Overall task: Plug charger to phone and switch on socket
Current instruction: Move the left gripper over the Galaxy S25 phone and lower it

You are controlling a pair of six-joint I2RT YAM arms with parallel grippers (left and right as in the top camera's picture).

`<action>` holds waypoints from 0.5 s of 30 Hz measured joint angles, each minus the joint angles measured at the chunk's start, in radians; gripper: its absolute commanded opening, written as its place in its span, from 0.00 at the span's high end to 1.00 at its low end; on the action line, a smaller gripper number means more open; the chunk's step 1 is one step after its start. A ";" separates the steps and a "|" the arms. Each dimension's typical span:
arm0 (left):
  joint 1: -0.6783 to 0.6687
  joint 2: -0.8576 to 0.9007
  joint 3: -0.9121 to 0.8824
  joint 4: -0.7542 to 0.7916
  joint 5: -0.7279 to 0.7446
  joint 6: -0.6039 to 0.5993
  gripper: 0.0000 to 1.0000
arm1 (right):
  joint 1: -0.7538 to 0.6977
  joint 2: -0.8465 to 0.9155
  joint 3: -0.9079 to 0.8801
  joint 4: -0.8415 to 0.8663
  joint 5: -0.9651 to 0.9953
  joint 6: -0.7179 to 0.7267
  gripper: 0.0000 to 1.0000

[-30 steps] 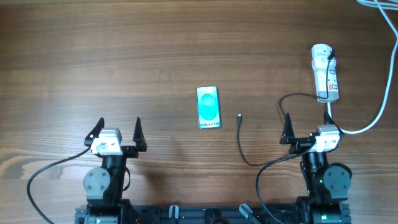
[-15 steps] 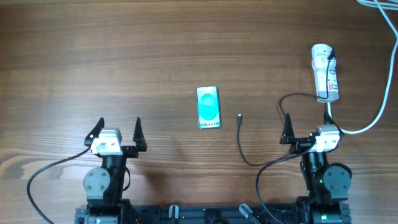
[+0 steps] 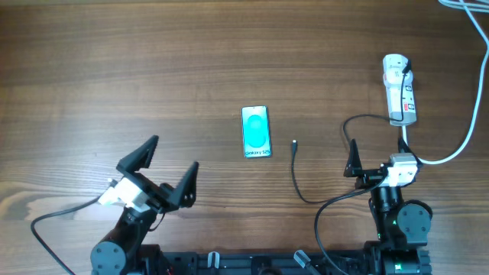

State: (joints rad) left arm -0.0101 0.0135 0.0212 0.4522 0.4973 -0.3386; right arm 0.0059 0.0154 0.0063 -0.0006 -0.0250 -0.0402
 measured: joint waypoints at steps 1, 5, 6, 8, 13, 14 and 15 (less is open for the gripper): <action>0.000 0.005 0.016 -0.023 -0.025 -0.024 0.00 | 0.000 0.000 0.000 0.000 0.000 0.000 0.00; 0.000 0.161 0.274 -0.387 -0.117 -0.055 0.00 | 0.000 0.000 0.000 0.000 0.000 0.000 0.00; 0.000 0.215 0.344 -0.488 -0.138 -0.051 0.00 | 0.000 0.000 0.000 0.001 0.000 0.000 0.00; 0.000 0.401 0.576 -0.816 -0.164 -0.025 0.00 | 0.000 0.000 0.000 0.001 0.000 0.000 0.00; 0.000 0.839 0.977 -1.173 -0.045 0.027 0.00 | 0.000 0.000 0.000 0.000 0.000 -0.003 0.00; 0.000 0.927 1.012 -1.186 0.021 0.030 0.00 | 0.000 0.000 0.000 0.000 0.000 -0.004 0.00; 0.000 0.963 1.017 -1.189 0.046 0.028 0.01 | 0.000 0.000 0.000 0.000 0.000 -0.004 0.00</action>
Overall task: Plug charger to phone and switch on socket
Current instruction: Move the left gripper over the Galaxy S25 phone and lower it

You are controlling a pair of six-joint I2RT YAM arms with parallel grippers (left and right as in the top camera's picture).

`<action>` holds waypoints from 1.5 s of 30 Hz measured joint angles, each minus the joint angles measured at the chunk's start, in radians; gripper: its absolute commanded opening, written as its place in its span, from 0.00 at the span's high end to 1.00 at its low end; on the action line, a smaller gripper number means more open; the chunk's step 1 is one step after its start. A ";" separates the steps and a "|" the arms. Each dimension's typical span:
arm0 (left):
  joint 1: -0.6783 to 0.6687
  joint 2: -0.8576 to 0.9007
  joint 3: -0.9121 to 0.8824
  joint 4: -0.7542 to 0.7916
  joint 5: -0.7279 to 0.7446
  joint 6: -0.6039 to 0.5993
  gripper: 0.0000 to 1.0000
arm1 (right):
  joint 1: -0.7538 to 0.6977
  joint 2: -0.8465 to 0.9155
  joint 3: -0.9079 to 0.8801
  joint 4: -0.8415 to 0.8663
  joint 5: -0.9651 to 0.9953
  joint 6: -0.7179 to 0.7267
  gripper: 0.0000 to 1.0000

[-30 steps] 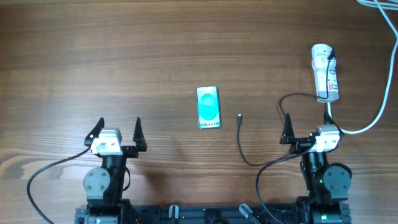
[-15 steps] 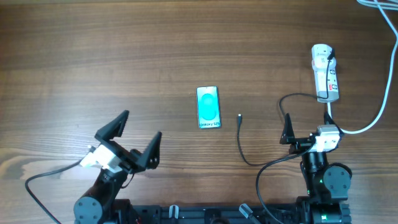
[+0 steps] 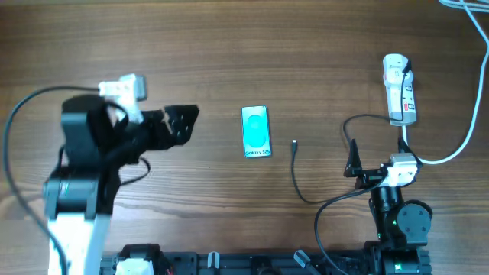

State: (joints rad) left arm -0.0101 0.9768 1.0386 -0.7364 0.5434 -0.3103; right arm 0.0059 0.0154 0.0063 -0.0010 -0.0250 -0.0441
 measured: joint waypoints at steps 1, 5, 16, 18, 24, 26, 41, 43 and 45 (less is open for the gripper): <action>-0.005 0.055 0.013 -0.008 0.033 -0.010 0.01 | 0.000 0.000 0.000 0.000 0.000 0.000 0.00; -0.103 0.208 0.050 -0.077 0.024 -0.089 0.01 | 0.000 0.000 0.000 0.000 0.000 0.000 0.00; -0.541 0.717 0.661 -0.568 -0.389 -0.249 0.00 | 0.000 0.000 0.000 0.001 0.000 -0.003 0.00; -0.574 0.796 0.705 -0.562 -0.449 -0.286 0.00 | 0.000 0.000 0.000 0.000 0.000 -0.003 0.00; -0.605 0.937 0.711 -0.479 -0.533 -0.422 0.00 | 0.000 0.000 0.000 0.000 0.000 -0.003 0.01; -0.605 0.967 0.711 -0.464 -0.543 -0.456 0.00 | 0.000 0.000 0.000 0.000 0.000 -0.003 0.00; -0.611 1.096 0.713 -0.401 -0.546 -0.459 0.00 | 0.000 0.000 0.000 0.000 0.000 -0.003 0.00; -0.612 1.096 0.709 -0.367 -0.545 -0.444 0.00 | 0.000 0.000 0.000 0.000 0.000 -0.003 0.00; -0.612 1.096 0.695 -0.335 -0.535 -0.431 0.00 | 0.000 0.000 0.000 0.000 0.000 -0.003 0.00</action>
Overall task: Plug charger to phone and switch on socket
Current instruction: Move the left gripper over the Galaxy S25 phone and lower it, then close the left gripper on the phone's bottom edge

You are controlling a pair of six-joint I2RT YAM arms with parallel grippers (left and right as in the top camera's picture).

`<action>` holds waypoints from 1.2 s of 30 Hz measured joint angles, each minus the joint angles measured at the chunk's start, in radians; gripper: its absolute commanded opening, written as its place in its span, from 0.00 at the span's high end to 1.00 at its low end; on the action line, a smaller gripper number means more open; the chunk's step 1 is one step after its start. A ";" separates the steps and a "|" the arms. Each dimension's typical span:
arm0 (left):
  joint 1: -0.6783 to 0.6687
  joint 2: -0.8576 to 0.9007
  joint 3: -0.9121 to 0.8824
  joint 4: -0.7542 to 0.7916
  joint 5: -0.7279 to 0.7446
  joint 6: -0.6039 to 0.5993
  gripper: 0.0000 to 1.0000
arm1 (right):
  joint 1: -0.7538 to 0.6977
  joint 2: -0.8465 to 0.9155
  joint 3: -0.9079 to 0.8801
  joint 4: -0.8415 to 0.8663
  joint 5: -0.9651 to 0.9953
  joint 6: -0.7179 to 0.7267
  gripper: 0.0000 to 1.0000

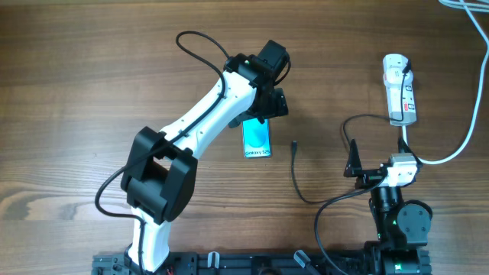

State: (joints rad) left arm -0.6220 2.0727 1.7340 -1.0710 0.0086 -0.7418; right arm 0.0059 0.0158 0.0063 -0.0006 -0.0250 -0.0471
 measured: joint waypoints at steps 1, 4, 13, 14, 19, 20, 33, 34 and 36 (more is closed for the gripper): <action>0.000 0.003 -0.004 0.003 0.002 0.003 0.00 | 0.000 0.000 0.000 0.000 0.000 0.000 0.00; 0.000 0.025 -0.009 0.004 0.008 0.006 0.00 | 0.000 0.000 0.000 0.000 0.000 0.000 0.00; 0.000 0.090 -0.035 0.018 0.003 0.034 0.00 | 0.000 0.000 0.000 0.000 0.000 0.000 0.00; 0.000 0.099 -0.037 0.021 0.003 0.048 0.00 | 0.000 0.000 0.000 0.000 0.000 0.000 0.00; 0.000 0.113 -0.042 0.042 0.004 0.080 0.00 | 0.000 0.000 0.000 0.000 0.000 0.000 0.00; 0.000 0.113 -0.042 0.045 0.004 0.083 0.00 | 0.000 0.000 0.000 0.000 0.000 0.000 0.00; 0.000 0.114 -0.088 0.092 0.004 0.094 0.00 | 0.000 0.000 0.000 0.000 0.000 0.000 0.00; 0.000 0.114 -0.097 0.092 0.004 0.094 0.00 | 0.000 0.000 0.000 0.000 0.000 0.000 0.00; 0.000 0.114 -0.113 0.094 0.004 0.094 0.00 | 0.000 0.000 0.000 0.000 0.000 0.000 0.00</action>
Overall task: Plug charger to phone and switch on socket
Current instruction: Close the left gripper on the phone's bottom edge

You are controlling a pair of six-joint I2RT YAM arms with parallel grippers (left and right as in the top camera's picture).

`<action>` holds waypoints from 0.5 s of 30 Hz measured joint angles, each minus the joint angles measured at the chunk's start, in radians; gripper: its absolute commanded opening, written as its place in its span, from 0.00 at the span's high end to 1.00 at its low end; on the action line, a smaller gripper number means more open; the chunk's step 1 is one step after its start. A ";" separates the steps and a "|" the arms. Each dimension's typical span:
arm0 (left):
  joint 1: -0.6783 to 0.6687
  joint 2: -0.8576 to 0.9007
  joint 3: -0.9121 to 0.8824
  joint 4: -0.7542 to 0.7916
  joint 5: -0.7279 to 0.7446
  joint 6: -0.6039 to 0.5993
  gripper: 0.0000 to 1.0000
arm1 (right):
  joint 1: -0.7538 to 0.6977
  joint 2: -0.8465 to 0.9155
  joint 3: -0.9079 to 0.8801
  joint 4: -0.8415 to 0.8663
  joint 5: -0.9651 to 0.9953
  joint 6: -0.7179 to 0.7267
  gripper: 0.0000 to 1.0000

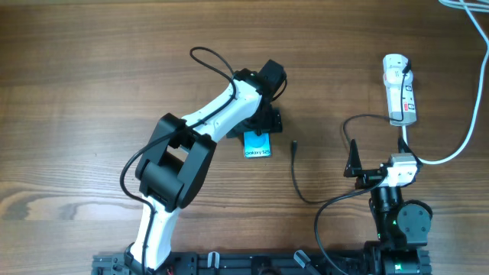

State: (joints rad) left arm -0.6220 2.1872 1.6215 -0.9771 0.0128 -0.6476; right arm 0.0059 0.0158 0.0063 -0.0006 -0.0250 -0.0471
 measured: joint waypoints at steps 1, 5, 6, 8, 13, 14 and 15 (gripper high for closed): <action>0.000 0.000 -0.010 0.010 0.000 0.000 0.00 | 0.000 0.000 0.000 0.000 0.000 0.000 0.00; 0.000 -0.007 -0.033 0.051 -0.008 0.000 0.00 | 0.000 0.000 0.000 0.000 0.000 0.000 0.00; 0.000 -0.009 -0.037 0.058 -0.008 0.000 0.00 | 0.000 0.000 0.000 0.000 0.000 0.000 0.00; 0.000 -0.022 -0.057 0.089 -0.008 0.000 0.00 | 0.000 0.000 0.000 0.000 0.000 0.000 0.00; 0.000 -0.034 -0.076 0.108 -0.008 0.000 0.00 | 0.000 0.000 0.000 0.000 0.000 0.000 0.00; 0.000 -0.034 -0.076 0.108 -0.008 0.000 0.00 | 0.000 0.000 0.000 0.000 0.000 0.000 0.00; 0.000 -0.034 -0.076 0.109 -0.008 0.000 0.00 | 0.000 0.000 0.000 0.000 0.000 0.000 0.01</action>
State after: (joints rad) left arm -0.6220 2.1529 1.5452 -0.8684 0.0044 -0.6476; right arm 0.0059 0.0158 0.0063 -0.0006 -0.0250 -0.0475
